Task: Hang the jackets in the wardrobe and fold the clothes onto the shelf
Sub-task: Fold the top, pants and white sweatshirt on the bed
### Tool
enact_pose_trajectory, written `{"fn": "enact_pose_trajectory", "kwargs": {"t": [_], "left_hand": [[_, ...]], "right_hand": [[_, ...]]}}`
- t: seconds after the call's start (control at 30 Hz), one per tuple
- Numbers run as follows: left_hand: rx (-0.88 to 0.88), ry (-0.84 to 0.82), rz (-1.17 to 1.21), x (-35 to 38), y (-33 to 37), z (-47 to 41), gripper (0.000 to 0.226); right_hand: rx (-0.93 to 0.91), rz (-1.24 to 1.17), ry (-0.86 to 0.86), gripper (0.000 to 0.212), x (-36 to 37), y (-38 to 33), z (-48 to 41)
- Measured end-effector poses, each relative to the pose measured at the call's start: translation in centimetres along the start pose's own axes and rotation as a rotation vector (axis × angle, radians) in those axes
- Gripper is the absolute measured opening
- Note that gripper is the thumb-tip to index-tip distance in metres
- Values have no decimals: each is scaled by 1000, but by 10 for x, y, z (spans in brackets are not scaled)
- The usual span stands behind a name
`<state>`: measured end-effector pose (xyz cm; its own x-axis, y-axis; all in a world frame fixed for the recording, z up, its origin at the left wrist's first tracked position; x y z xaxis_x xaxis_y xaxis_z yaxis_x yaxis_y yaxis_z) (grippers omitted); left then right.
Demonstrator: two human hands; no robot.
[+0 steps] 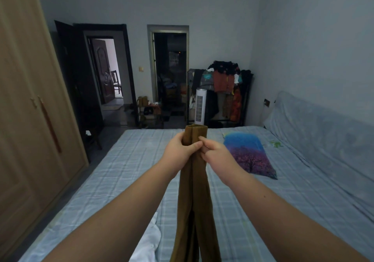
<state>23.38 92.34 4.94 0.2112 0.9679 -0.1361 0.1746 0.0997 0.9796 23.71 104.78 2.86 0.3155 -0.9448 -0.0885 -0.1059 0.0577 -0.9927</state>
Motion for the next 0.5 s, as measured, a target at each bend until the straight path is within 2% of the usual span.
{"fn": "enact_pose_trajectory", "kwargs": {"t": [0.07,0.17,0.33,0.4,0.5], "left_hand": [[27,38,-2,-8,0,-2,24],[42,49,10,-21,0,-3,28],[73,-63,-20,-35,4,3,38],[85,-101,-80,-36,8,6,37],[88,-109,-132,-38,9,7,30]], "right_hand": [[-16,-59,-23,43,-3,-2,1],[-46,98,-6,41,-17,-14,12],[-183,424,267,35,-67,-48,27],[-231,494,242,26,-68,-59,25],[-201,568,91,14,-53,-62,17]]}}
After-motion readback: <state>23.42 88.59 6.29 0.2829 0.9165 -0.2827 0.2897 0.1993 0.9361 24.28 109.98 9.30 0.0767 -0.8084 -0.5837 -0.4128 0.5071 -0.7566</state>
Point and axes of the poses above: each hand's wrist, its own z-axis away from the middle knuckle, its own x-axis out of the palm, y = z × x, the point moved 10 cm from there along -z, towards the middle knuckle, and after that the axes turned 12 degrees about -y, right-handed, at the moved point
